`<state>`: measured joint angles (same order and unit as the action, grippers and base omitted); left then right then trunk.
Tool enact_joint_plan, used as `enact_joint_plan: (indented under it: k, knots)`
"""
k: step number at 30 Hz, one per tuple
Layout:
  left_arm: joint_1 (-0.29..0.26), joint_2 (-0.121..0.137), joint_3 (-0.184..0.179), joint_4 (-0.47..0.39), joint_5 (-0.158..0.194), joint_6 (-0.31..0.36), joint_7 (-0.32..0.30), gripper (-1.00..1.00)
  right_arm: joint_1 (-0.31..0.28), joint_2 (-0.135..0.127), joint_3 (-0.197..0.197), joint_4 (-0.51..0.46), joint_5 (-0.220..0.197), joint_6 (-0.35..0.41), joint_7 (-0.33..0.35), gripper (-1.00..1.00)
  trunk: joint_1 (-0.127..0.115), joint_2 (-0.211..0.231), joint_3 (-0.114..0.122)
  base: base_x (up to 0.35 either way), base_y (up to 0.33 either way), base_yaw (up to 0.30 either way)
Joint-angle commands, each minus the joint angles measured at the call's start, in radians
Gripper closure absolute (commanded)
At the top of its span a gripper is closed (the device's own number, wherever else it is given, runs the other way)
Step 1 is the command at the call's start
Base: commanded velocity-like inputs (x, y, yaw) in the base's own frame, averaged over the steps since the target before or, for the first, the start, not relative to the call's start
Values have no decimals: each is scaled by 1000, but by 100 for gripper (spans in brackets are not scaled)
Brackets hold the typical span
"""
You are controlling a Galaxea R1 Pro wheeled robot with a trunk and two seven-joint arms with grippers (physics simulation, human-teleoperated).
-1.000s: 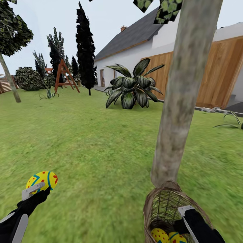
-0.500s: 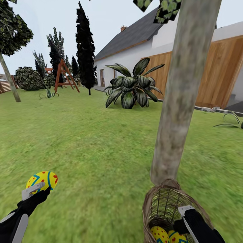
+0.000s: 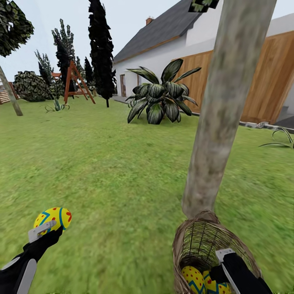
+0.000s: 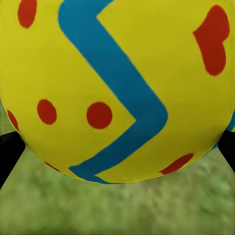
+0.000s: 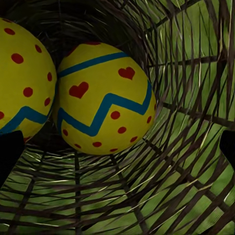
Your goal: Take the three Easter eggs out of the wicker basket on the lawn in the garden, then place them on the lawn next to a single tree (choose any tree) so that all three eggs are next to the same tree and none are left in the basket.
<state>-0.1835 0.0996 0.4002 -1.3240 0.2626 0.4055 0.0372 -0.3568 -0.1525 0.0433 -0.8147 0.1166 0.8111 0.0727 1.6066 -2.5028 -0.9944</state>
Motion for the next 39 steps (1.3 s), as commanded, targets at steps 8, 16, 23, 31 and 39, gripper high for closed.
enact_joint_plan:
  k: [8,16,23,31,39]
  knots:
    - [0,0,0,-6,10,6,3,100,-1,-1,3,-1,11,5,9,-100,3,-2,-32,0,0,0]
    - [3,12,-9,0,12,4,0,100,0,-16,3,-1,2,-6,18,-100,4,-3,-40,0,0,0]
    - [3,-6,-12,1,9,-8,-2,100,0,-4,-6,-1,3,-3,14,-100,4,-3,-40,0,0,0]
    - [3,-18,-12,1,9,-30,-2,100,0,12,2,-13,2,-2,15,-100,4,-3,-40,0,0,0]
    - [3,-21,-14,2,7,-30,-2,100,0,25,15,-43,2,2,15,-100,4,-3,-40,0,0,0]
